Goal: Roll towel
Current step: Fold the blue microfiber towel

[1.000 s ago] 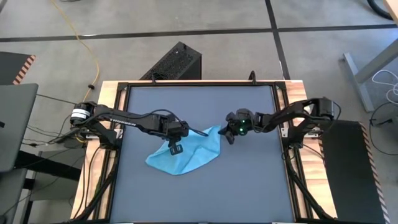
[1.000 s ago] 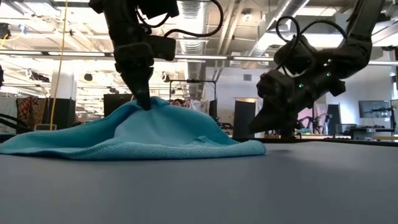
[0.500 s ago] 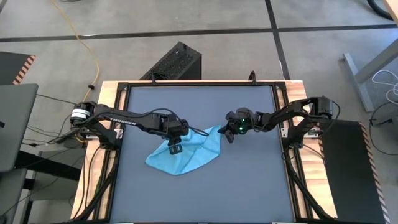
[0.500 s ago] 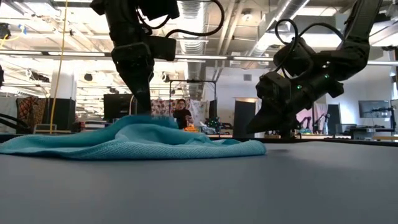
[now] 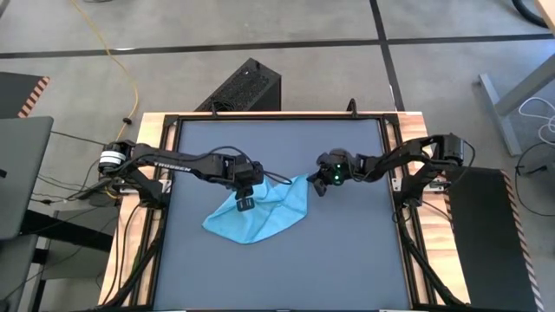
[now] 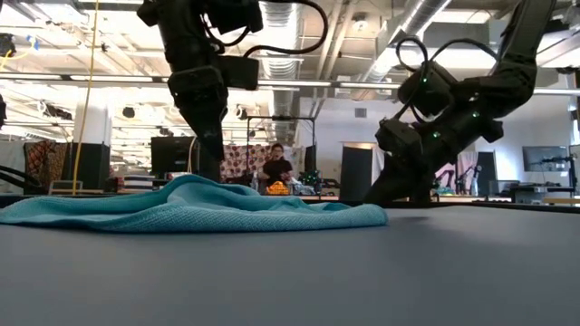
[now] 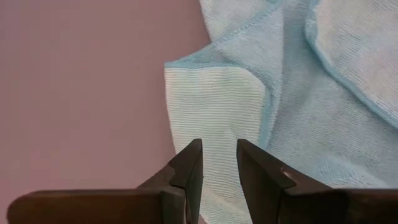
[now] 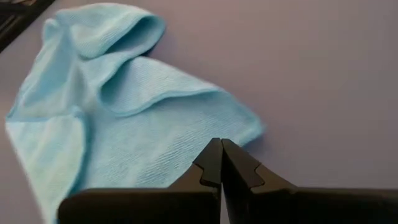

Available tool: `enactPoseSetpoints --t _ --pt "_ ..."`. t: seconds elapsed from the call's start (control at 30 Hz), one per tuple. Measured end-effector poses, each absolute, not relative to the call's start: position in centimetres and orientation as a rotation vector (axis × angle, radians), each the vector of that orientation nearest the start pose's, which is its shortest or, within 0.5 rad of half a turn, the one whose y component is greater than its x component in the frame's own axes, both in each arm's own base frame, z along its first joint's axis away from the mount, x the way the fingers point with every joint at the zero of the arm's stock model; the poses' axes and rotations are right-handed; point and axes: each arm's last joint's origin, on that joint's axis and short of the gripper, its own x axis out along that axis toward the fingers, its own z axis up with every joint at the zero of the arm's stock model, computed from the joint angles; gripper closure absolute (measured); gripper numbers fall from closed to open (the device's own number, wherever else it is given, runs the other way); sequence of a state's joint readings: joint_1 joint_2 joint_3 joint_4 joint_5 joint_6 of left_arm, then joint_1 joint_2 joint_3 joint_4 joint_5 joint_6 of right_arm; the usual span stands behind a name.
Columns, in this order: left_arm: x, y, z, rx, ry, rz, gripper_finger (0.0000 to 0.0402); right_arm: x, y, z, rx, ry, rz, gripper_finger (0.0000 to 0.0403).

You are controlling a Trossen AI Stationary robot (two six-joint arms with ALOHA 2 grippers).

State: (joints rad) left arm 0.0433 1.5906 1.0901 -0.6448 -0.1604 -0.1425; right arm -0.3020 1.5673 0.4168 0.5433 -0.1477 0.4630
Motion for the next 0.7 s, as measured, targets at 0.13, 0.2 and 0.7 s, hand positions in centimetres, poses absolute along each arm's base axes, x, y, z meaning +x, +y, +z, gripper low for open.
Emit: enactPoseSetpoints --t 0.13,0.2,0.7 --pt "30.8 1.8 21.5 -0.059 1.127 0.262 0.0313 23.9 -8.0 11.0 0.598 0.562 -0.327 0.0376" --pt "30.8 1.8 21.5 -0.064 1.127 0.255 0.0313 23.8 -8.4 10.4 0.608 0.579 -0.347 0.0376" --pt "30.6 1.7 21.4 -0.075 1.155 0.246 0.0313 24.6 -9.4 10.1 0.781 0.464 -0.181 0.0359"
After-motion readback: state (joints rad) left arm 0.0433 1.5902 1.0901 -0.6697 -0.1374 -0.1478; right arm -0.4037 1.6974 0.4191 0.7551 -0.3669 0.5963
